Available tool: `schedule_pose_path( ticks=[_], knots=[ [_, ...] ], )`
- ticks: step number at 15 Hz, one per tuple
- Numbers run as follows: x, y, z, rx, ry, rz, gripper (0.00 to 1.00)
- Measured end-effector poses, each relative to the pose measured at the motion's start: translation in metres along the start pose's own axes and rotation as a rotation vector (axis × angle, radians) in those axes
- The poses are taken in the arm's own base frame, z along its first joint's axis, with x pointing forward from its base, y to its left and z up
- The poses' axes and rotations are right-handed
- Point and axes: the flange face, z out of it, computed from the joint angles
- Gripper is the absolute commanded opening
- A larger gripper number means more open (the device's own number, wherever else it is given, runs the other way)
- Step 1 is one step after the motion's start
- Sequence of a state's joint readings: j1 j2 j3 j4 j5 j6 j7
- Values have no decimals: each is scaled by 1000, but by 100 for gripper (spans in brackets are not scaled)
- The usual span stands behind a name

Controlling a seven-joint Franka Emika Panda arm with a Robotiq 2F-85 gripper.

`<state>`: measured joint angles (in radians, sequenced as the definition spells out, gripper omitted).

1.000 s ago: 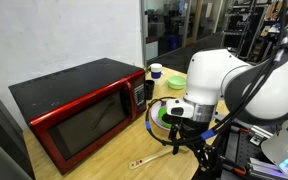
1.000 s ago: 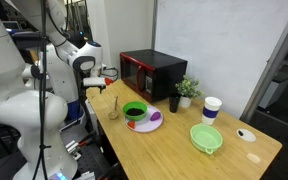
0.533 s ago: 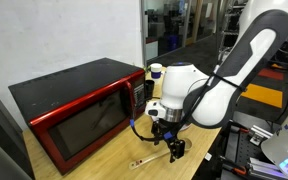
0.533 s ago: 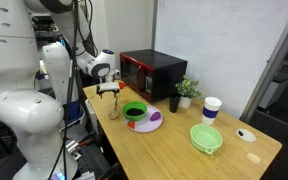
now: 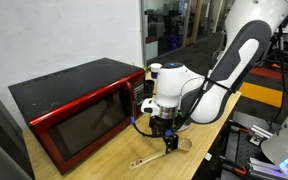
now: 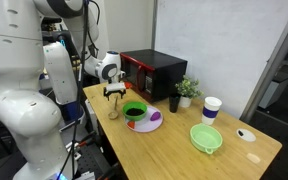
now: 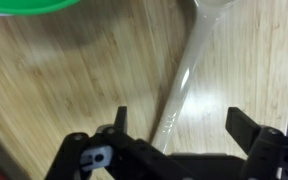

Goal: Use the ladle to scoop some of the contents in the light green bowl into the green pot on the right

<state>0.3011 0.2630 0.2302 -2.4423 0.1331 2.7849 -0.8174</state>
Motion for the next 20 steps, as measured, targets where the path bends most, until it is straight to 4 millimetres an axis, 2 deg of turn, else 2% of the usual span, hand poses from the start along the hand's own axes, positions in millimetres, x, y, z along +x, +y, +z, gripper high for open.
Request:
schedule_pose_path(
  ticks=[10,20],
  knots=[
    [0,0,0,1,0,0,100],
    [2,-11,5,3,-18,-12,100]
  ],
)
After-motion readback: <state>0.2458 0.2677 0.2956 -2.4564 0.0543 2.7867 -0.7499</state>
